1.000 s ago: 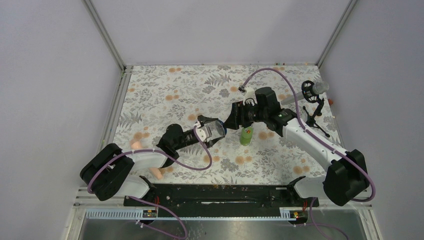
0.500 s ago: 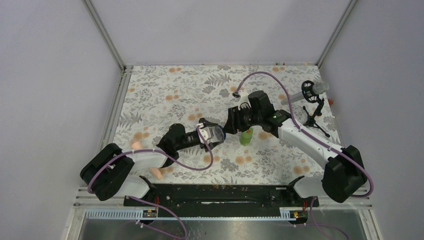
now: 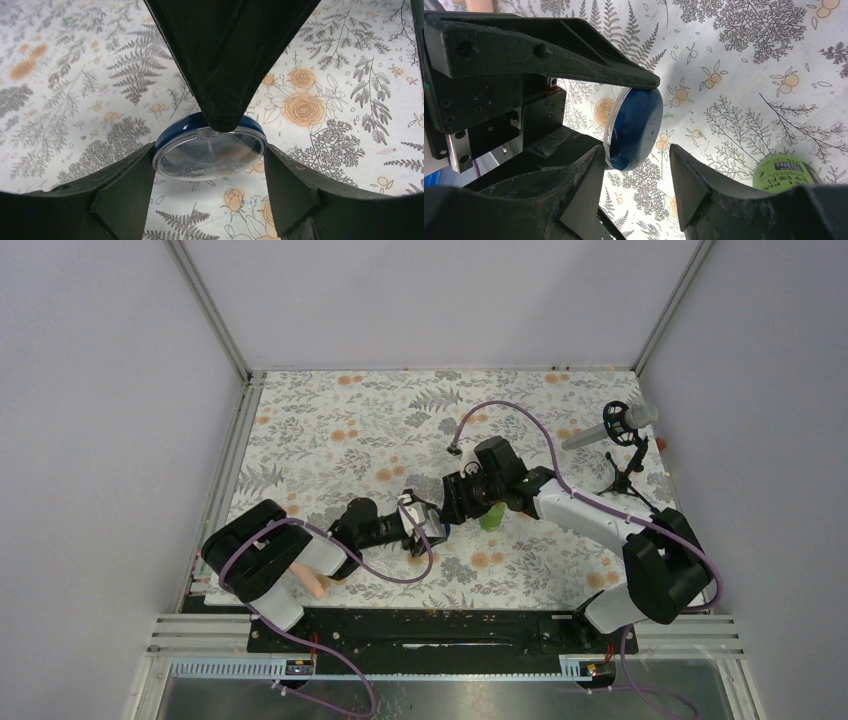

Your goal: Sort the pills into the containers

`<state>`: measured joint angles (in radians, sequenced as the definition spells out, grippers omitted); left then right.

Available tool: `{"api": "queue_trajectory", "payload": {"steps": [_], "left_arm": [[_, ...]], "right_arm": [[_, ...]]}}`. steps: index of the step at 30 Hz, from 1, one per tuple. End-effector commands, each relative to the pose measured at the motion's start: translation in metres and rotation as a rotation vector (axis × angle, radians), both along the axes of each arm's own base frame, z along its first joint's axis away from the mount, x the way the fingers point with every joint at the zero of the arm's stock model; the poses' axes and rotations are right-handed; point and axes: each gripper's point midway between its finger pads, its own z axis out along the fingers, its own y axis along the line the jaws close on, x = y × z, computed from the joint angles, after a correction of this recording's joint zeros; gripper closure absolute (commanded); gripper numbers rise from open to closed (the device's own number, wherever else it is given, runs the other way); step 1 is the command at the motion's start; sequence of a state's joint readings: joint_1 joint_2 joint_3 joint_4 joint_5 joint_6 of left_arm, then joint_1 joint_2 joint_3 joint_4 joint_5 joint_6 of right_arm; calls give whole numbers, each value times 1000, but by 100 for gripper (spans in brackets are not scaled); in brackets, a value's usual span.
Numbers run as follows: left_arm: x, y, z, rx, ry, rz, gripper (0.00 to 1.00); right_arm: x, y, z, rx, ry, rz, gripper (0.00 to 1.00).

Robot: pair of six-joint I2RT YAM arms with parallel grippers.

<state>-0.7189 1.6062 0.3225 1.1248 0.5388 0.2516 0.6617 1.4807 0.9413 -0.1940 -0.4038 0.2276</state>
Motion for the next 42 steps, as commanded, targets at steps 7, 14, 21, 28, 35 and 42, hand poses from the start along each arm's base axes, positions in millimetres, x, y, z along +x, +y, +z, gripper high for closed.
{"api": "queue_trajectory", "payload": {"steps": [7,14,21,28,35,42], "left_arm": [[6,-13,40,-155,-136,-5,99],[7,-14,27,-130,-128,5,90],[7,-13,20,-113,-122,11,84],[5,-11,18,-108,-121,11,90],[4,-8,21,-109,-132,19,88],[3,-4,23,-113,-135,32,71]], "right_arm": [[6,1,-43,-114,-5,-31,47],[7,5,-56,-129,22,-40,41],[1,9,-68,-135,53,-22,34],[2,6,-68,-156,52,-37,29],[12,3,-56,-175,15,-84,27],[11,4,-65,-179,61,-104,34]]}}
